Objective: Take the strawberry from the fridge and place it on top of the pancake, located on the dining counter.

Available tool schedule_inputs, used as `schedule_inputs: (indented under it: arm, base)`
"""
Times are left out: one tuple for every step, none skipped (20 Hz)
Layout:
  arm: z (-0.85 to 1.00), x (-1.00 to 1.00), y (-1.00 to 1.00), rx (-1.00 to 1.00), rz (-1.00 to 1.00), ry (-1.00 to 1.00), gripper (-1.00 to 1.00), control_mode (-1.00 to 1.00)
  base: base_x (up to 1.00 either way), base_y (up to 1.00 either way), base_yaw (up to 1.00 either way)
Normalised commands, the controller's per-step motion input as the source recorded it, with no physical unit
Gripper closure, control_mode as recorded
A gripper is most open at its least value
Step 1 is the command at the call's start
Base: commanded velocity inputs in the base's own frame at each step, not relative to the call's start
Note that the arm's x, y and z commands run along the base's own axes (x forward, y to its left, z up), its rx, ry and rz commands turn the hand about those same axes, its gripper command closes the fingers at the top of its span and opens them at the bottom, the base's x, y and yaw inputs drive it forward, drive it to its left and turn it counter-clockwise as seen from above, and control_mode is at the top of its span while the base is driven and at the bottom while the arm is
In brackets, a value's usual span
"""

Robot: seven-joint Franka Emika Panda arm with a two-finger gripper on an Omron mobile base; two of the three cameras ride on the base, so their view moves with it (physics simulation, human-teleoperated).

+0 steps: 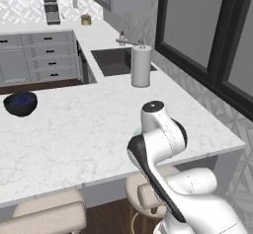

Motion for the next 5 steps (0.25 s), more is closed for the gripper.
schedule_inputs:
  arm:
    - [-0.57,-0.16,0.0,0.0,-0.13,0.18,-1.0,-1.0]
    - [-0.42,-0.11,0.0,0.0,-0.11,0.13,-1.0,-1.0]
    - [-0.34,-0.08,0.0,0.0,-0.09,0.09,-1.0,-1.0]
    - [-0.22,-0.11,0.0,0.0,-0.08,0.04,-1.0,-1.0]
    - [-0.15,-0.19,0.02,0.0,-0.06,0.01,-1.0,-1.0]
  base:
    - [0.0,0.0,0.0]
    - [0.0,0.0,0.0]
    - [0.0,0.0,0.0]
    - [0.0,0.0,0.0]
    - [0.0,0.0,0.0]
